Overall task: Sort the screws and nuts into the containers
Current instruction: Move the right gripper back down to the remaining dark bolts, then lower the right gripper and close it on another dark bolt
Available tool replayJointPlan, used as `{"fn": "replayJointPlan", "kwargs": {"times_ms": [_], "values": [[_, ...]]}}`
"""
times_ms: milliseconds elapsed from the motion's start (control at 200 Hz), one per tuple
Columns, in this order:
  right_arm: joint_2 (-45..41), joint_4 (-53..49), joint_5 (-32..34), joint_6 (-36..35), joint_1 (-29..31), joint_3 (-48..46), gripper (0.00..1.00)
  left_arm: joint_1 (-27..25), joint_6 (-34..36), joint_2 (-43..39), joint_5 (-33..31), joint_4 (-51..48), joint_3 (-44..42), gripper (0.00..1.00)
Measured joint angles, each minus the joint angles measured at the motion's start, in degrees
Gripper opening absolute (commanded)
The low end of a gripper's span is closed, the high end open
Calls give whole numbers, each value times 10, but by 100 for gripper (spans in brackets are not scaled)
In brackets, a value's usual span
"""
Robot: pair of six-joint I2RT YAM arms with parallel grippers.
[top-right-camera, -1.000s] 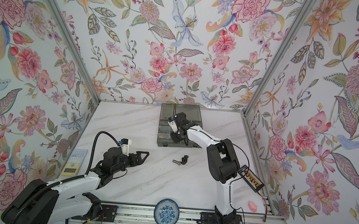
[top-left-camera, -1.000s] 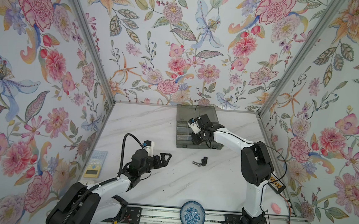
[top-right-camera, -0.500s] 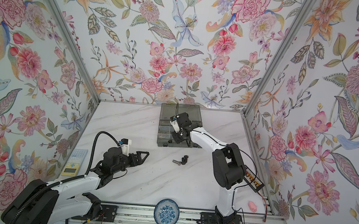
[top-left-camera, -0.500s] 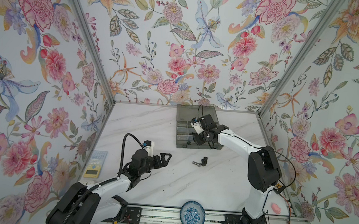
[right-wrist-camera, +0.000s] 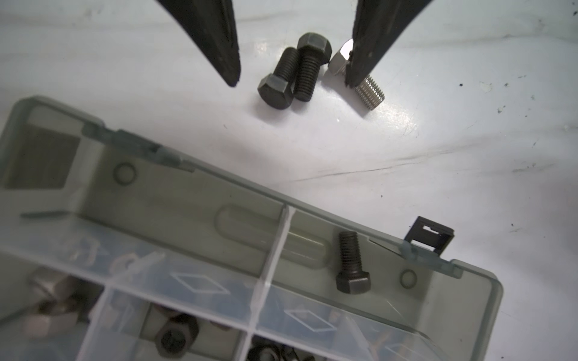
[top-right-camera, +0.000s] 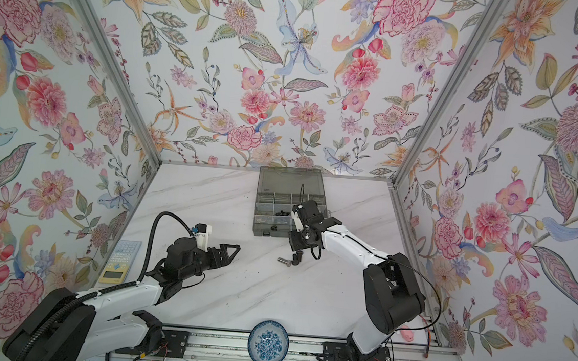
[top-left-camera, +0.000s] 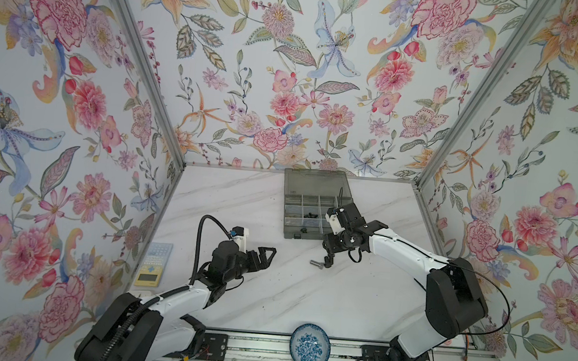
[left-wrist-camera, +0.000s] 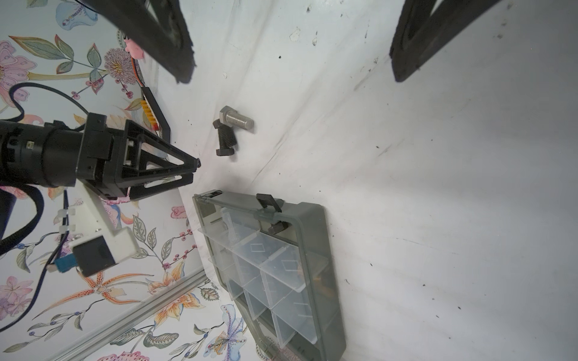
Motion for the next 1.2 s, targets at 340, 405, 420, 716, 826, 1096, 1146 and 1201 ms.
{"fn": "replayJointPlan", "kwargs": {"times_ms": [340, 405, 420, 716, 826, 1096, 1146, 1201], "values": [[11, 1, -3, 87, -4, -33, 59, 0, 0, 13, 0, 12, 0, 99], [20, 1, -1, 92, -5, -33, 59, 0, 0, 14, 0, 14, 0, 99], [22, 1, -1, 93, -6, -33, 58, 0, 0, 14, 0, 15, 0, 99], [51, 1, 10, 98, -13, -33, 53, 0, 0, 16, 0, 16, 0, 99], [51, 1, 12, 98, -14, -33, 51, 0, 0, 20, 0, 17, 0, 99], [70, 9, 16, 98, -14, -33, 50, 0, 0, 28, 0, 21, 0, 100], [74, 10, 16, 98, -14, -31, 50, 0, 0, 29, 1, 21, 0, 99], [76, 16, 16, 98, -14, -31, 49, 0, 0, 30, 1, 21, 0, 99]]}}
